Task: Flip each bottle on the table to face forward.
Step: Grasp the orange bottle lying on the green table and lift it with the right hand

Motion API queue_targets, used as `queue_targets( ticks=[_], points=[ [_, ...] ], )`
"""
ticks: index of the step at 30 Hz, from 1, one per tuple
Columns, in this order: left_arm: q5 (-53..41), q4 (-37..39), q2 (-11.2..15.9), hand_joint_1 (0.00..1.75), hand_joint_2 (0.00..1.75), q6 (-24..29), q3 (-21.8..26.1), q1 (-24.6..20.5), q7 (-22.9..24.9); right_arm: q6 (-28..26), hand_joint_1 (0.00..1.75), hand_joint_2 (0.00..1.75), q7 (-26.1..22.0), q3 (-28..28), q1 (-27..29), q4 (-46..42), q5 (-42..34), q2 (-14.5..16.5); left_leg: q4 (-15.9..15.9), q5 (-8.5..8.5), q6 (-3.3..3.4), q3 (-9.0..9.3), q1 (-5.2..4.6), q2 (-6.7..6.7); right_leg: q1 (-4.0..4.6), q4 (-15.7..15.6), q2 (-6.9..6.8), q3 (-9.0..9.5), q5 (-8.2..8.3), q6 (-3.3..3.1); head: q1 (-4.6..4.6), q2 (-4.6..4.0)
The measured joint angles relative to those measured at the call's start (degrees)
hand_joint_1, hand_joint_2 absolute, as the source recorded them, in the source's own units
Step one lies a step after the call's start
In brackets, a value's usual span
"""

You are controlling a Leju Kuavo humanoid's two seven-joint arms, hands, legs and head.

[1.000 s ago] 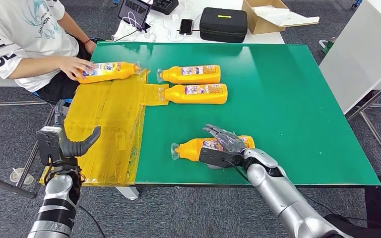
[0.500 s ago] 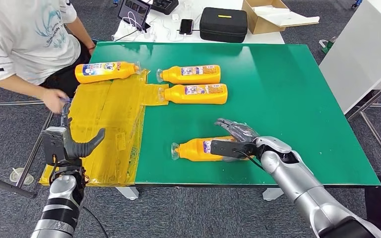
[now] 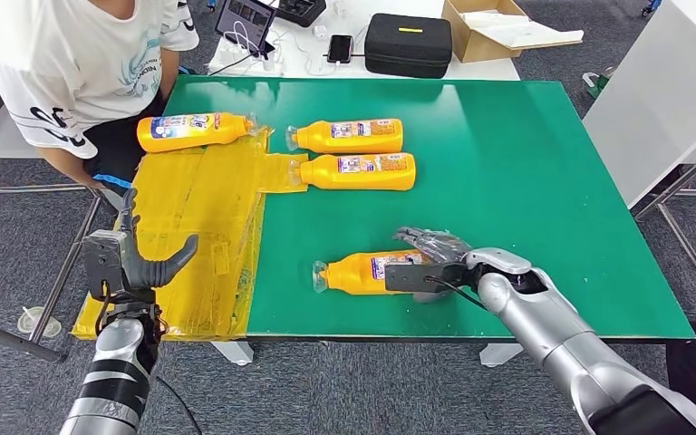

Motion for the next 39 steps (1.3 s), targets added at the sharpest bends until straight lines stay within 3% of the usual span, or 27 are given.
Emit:
queue_targets(
  ticks=[16, 17, 20, 21, 22, 27, 31, 35, 39],
  points=[
    [0.02, 3.57, -1.14, 0.00, 1.75, -0.27, -0.63, -2.11, 0.00, -0.55, 0.02, 1.75, 0.03, 6.93, -4.37, 9.98, 0.35, 4.82, 0.00, 0.01, 0.00, 0.13, 0.01, 0.01, 0.01, 0.00, 0.01, 0.09, 0.00, 0.00, 0.00, 0.00],
    [0.02, 3.84, -1.21, 0.00, 1.75, -0.27, -0.69, -2.23, 0.00, -0.73, 0.15, 1.75, 0.01, 7.42, -4.76, 10.92, 0.45, 5.22, 0.00, 0.01, 0.00, 0.16, 0.01, 0.02, 0.01, 0.00, 0.02, 0.11, 0.00, 0.00, 0.00, 0.01],
    [0.05, 4.49, -1.38, 0.00, 1.75, -0.27, -0.84, -2.47, 0.00, -1.22, 1.35, 1.75, 0.01, 8.74, -5.78, 13.19, 0.86, 6.06, 0.00, 0.00, 0.00, 0.24, 0.01, 0.02, 0.01, -0.01, 0.02, 0.19, 0.00, 0.00, 0.01, 0.01],
    [0.07, 4.65, -1.43, 0.00, 1.75, -0.27, -0.86, -2.52, 0.00, -1.35, 1.65, 1.75, 0.04, 9.14, -6.07, 13.79, 1.03, 6.25, 0.00, 0.00, 0.00, 0.26, 0.01, 0.02, 0.01, -0.01, 0.02, 0.21, 0.00, 0.00, 0.01, 0.01],
    [0.08, 4.80, -1.47, 0.00, 1.75, -0.27, -0.89, -2.56, 0.00, -1.48, 1.74, 1.75, 0.09, 9.54, -6.33, 14.29, 1.21, 6.39, 0.00, 0.00, 0.00, 0.29, 0.01, 0.02, 0.01, -0.01, 0.02, 0.24, 0.00, 0.00, 0.01, 0.01],
    [0.17, 5.34, -1.62, 0.00, 1.75, -0.29, -1.19, -2.66, 0.00, -3.58, 1.75, 1.75, 0.28, 10.78, -6.75, 15.73, 0.86, 6.71, 0.00, -0.01, 0.00, 0.50, 0.01, 0.03, 0.01, -0.02, 0.03, 0.44, 0.00, 0.00, 0.01, 0.00],
    [0.29, 5.42, -1.61, 0.00, 1.75, -0.48, -1.20, -2.38, 0.00, -11.00, 1.75, 1.75, 0.10, 9.08, -4.03, 13.31, -2.86, 6.08, 0.00, -0.01, 0.01, 0.53, 0.01, -0.03, 0.01, -0.03, 0.00, 0.51, 0.00, 0.00, 0.01, 0.00],
    [0.92, 4.31, -1.62, 0.00, 1.75, -1.48, -1.07, -0.82, 0.00, -22.94, 1.75, 1.75, -0.59, 1.25, 4.16, 4.09, -5.79, 6.37, -0.01, -0.01, 0.01, 0.37, 0.01, -0.10, 0.02, -0.01, -0.05, 0.42, 0.00, 0.01, -0.01, 0.00],
    [2.00, 2.67, -2.01, 0.00, 1.75, -3.59, -0.52, 0.46, 0.00, -32.38, 1.75, 1.75, -3.49, -7.42, 11.31, -5.85, -4.23, 9.37, -0.01, -0.02, 0.00, 0.20, 0.03, -0.09, 0.03, -0.01, -0.05, 0.19, -0.02, 0.00, -0.02, 0.00]
  ],
)
